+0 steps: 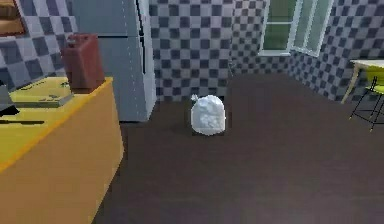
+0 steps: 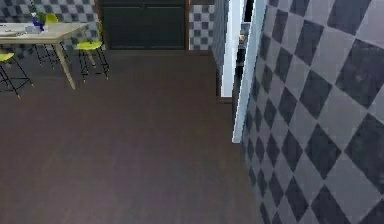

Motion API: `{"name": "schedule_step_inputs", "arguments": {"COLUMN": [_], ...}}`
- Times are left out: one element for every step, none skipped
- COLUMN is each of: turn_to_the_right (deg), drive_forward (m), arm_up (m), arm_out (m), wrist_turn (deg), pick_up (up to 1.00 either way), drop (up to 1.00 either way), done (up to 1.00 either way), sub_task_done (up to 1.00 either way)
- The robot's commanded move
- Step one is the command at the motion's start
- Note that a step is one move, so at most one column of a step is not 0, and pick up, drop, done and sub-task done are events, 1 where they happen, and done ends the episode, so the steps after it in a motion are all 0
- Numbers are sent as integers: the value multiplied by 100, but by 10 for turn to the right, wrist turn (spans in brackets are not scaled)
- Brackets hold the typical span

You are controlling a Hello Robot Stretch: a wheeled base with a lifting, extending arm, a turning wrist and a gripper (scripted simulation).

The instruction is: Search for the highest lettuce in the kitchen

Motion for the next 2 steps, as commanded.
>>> {"name": "schedule_step_inputs", "arguments": {"turn_to_the_right": [0,450], "drive_forward": [5,0], "arm_up": [0,0], "arm_out": [0,0], "wrist_turn": [0,0], "pick_up": [0,0], "drop": [0,0], "done": [0,0], "sub_task_done": [0,0]}}
